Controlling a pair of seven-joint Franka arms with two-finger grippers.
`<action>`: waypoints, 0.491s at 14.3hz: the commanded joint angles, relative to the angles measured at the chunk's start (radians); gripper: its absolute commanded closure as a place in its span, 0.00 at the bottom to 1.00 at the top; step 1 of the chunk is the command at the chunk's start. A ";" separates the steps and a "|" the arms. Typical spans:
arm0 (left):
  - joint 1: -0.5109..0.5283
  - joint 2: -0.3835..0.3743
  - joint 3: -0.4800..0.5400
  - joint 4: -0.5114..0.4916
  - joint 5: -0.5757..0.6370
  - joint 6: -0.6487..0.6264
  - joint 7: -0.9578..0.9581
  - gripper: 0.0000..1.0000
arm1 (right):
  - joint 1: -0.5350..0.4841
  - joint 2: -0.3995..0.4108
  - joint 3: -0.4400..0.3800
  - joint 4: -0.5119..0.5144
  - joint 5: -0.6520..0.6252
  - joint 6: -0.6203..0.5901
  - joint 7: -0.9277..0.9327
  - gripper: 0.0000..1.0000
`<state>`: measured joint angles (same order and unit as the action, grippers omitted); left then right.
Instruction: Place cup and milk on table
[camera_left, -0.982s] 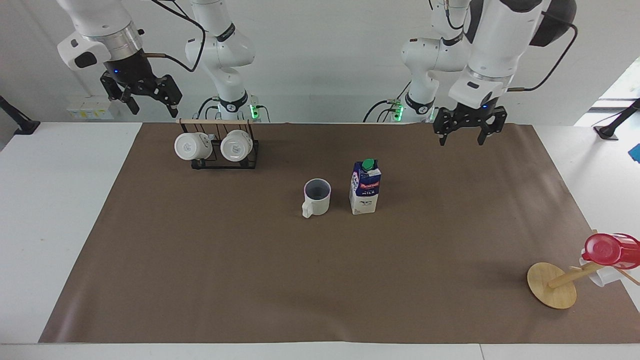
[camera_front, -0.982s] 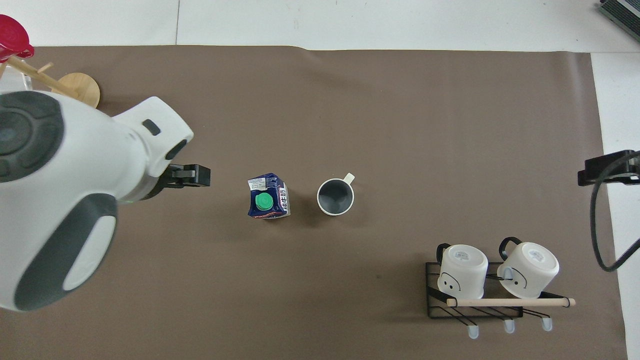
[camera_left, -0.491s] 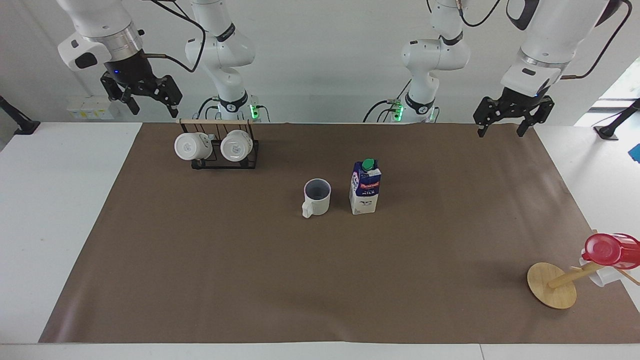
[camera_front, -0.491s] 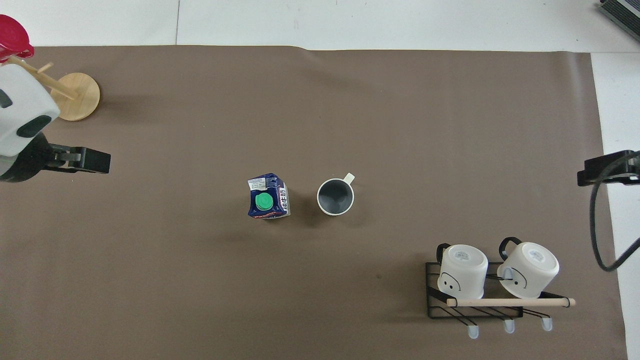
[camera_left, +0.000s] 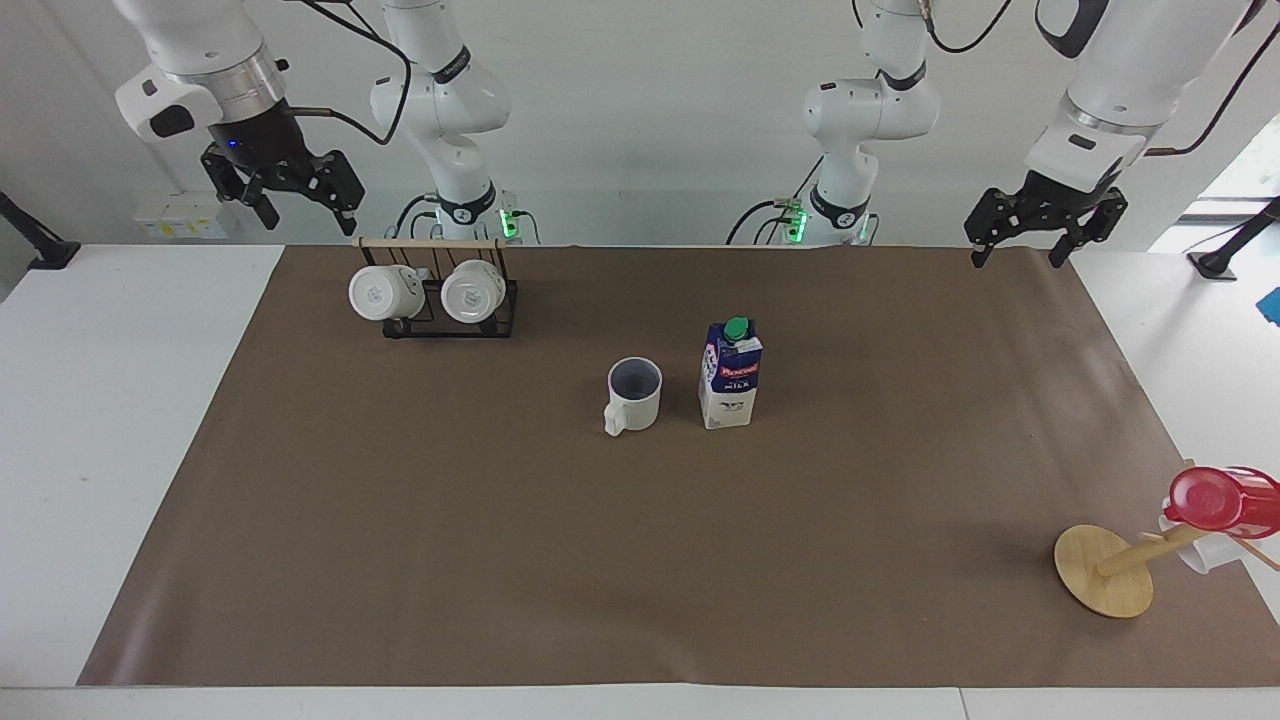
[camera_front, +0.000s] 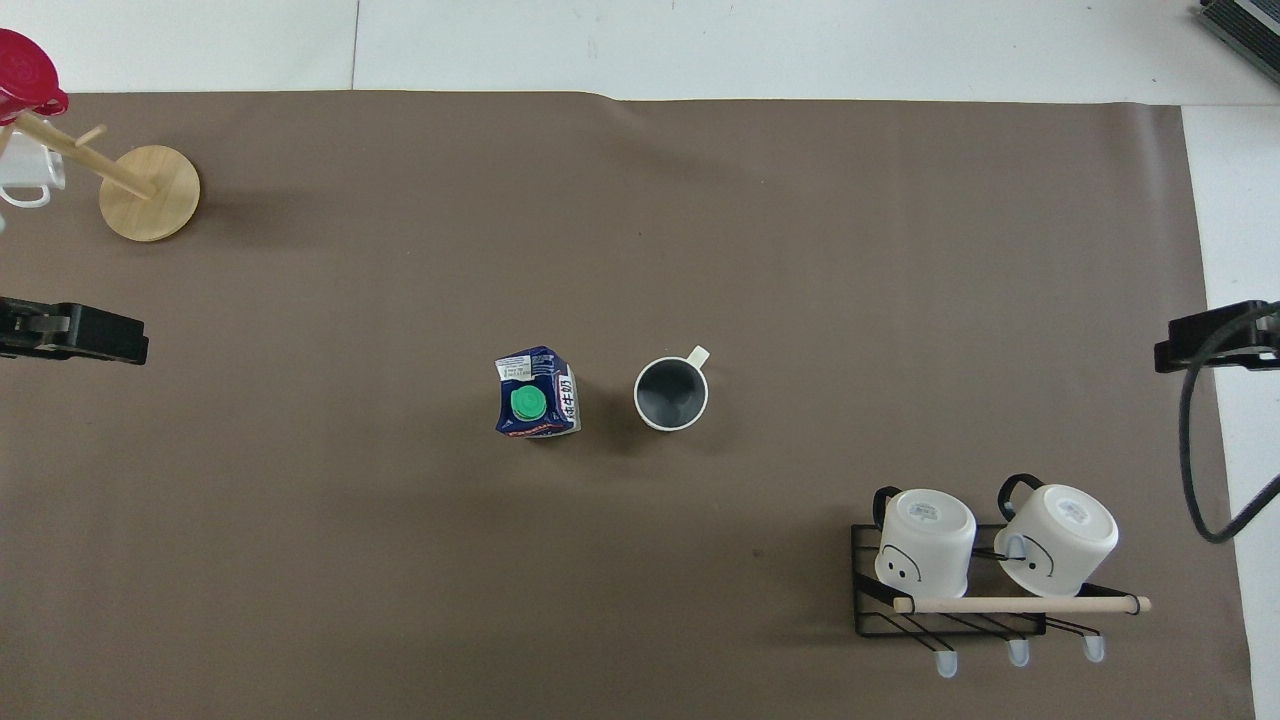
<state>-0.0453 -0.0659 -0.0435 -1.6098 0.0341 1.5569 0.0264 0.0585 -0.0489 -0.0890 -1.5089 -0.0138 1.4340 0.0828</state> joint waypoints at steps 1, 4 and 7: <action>0.002 0.006 -0.006 0.027 -0.036 -0.028 0.012 0.00 | -0.006 -0.020 0.002 -0.024 0.002 0.002 -0.005 0.00; 0.004 0.008 -0.010 0.028 -0.037 -0.024 0.010 0.00 | -0.008 -0.023 0.002 -0.030 0.002 0.002 -0.005 0.00; 0.005 0.008 -0.007 0.030 -0.036 -0.024 0.007 0.00 | -0.008 -0.023 0.002 -0.030 0.002 0.002 -0.005 0.00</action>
<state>-0.0454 -0.0659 -0.0516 -1.6077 0.0102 1.5566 0.0264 0.0581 -0.0510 -0.0894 -1.5136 -0.0138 1.4339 0.0828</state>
